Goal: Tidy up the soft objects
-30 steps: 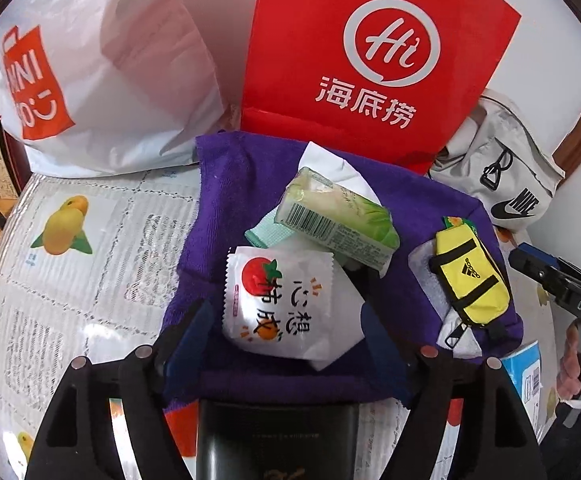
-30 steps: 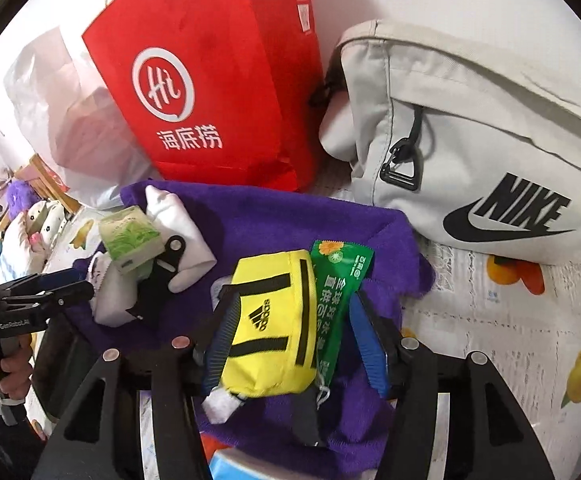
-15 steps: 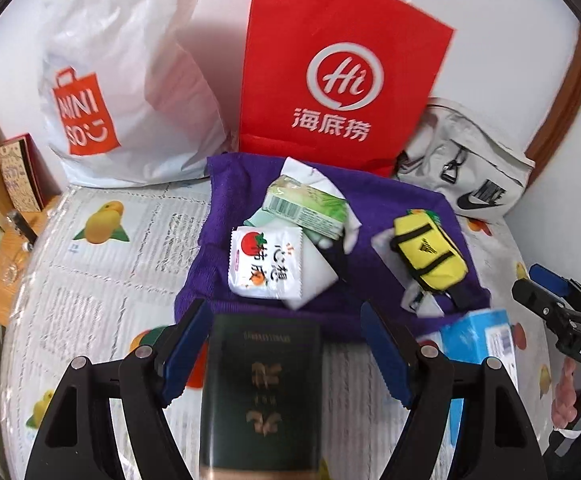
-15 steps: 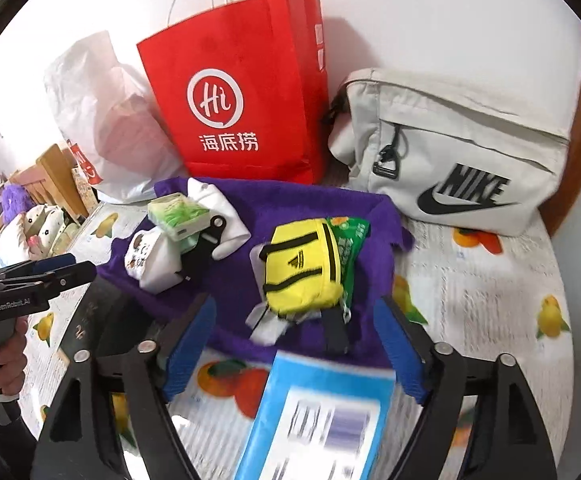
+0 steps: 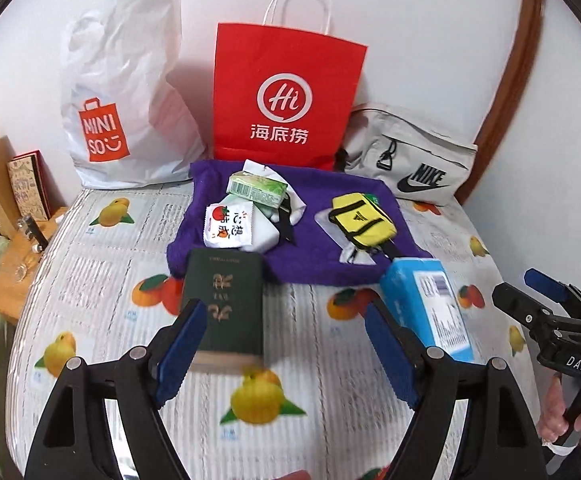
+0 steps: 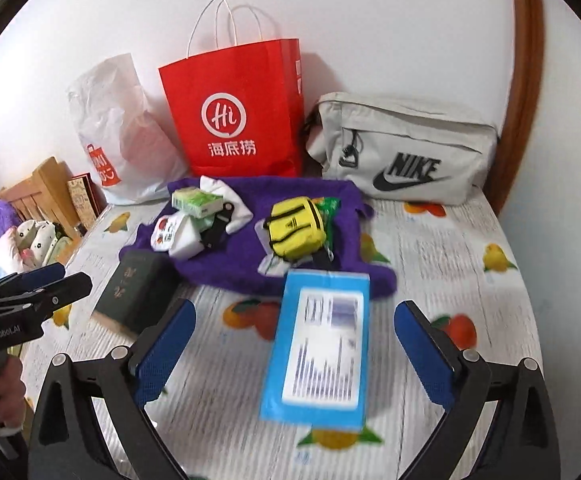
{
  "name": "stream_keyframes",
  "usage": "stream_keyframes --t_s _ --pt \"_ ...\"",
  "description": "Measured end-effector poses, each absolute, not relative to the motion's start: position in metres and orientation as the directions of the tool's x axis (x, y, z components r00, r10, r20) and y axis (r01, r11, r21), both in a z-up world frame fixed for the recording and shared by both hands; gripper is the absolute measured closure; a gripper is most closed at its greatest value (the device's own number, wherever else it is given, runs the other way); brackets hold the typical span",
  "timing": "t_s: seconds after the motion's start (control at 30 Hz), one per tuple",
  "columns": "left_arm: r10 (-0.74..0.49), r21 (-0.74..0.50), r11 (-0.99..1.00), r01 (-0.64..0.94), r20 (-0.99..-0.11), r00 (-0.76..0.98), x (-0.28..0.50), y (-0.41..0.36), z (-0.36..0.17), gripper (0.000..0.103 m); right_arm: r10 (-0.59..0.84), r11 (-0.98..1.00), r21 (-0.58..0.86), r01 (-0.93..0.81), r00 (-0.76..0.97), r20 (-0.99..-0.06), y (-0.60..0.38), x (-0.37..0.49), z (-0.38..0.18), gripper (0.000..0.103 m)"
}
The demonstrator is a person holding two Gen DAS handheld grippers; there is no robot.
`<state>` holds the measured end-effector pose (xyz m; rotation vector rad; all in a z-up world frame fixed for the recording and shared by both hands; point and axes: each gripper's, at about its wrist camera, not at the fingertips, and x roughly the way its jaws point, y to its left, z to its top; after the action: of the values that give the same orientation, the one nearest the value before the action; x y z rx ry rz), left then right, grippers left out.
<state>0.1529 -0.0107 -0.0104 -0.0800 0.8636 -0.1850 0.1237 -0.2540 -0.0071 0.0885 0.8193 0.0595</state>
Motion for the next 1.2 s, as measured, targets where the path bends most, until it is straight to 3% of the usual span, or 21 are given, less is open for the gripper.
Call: stream_keyframes --t_s 0.3,0.67,1.2 --pt "-0.131 -0.086 0.991 0.099 -0.713 0.688 0.093 -0.009 0.005 0.018 0.039 0.997 0.079 0.020 0.730 -0.682 -0.247 0.058 0.010 0.004" --pt "-0.106 -0.069 0.994 0.081 -0.693 0.713 0.045 -0.013 0.002 0.004 0.006 0.997 0.064 0.047 0.759 -0.651 -0.248 0.005 0.012 0.000" --pt "-0.093 -0.046 0.995 0.084 -0.670 0.737 0.015 -0.019 0.012 0.004 -0.002 0.996 0.070 0.060 0.779 -0.628 -0.250 -0.031 0.022 0.000"
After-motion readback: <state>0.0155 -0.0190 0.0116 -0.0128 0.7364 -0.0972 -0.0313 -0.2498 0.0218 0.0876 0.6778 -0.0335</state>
